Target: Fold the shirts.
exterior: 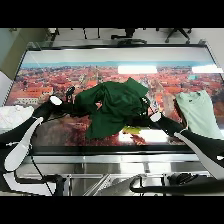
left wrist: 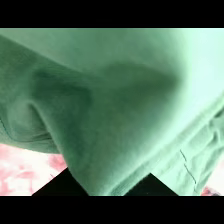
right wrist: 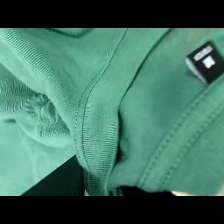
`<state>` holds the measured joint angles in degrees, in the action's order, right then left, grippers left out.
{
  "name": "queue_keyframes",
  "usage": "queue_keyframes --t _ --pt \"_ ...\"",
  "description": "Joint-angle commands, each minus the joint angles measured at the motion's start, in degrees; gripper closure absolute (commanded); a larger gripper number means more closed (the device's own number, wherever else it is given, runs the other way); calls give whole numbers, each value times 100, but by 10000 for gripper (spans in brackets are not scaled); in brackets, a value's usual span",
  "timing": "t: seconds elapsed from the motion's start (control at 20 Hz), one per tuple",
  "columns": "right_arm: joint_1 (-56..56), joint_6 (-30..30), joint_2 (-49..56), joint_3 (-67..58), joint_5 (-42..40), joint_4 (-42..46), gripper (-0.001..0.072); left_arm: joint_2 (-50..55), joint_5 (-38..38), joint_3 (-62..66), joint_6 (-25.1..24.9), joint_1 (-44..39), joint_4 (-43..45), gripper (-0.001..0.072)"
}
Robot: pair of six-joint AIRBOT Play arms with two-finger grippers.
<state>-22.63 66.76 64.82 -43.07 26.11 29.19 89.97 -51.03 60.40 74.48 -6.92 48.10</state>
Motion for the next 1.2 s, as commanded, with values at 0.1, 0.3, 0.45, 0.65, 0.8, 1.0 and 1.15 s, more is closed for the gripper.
queue_keyframes --t 0.1,0.3,0.45,0.65,0.8,1.0,1.15 --pt "44 -802 -170 -238 -179 -439 689 -125 -258 205 -129 90 37 691" --pt "863 -850 -1344 -780 719 2 691 -1281 -654 223 -310 726 26 692" --pt "1952 -850 -2424 -1733 1425 59 691 -2334 -1447 785 -315 1364 28 691" --pt "3128 -1054 -3480 -3335 2041 68 691 -3729 -1884 2369 -293 2022 24 691" --pt "3766 -1145 -3912 -4319 2050 326 691 -4468 -1882 3528 -282 2623 31 692" --pt "4074 -1147 -3995 -4881 2201 348 691 -4911 -1797 4299 -289 3224 20 692" --pt "4076 -1106 -3574 -4828 3001 127 691 -4544 -2039 4496 -293 3176 -177 692"
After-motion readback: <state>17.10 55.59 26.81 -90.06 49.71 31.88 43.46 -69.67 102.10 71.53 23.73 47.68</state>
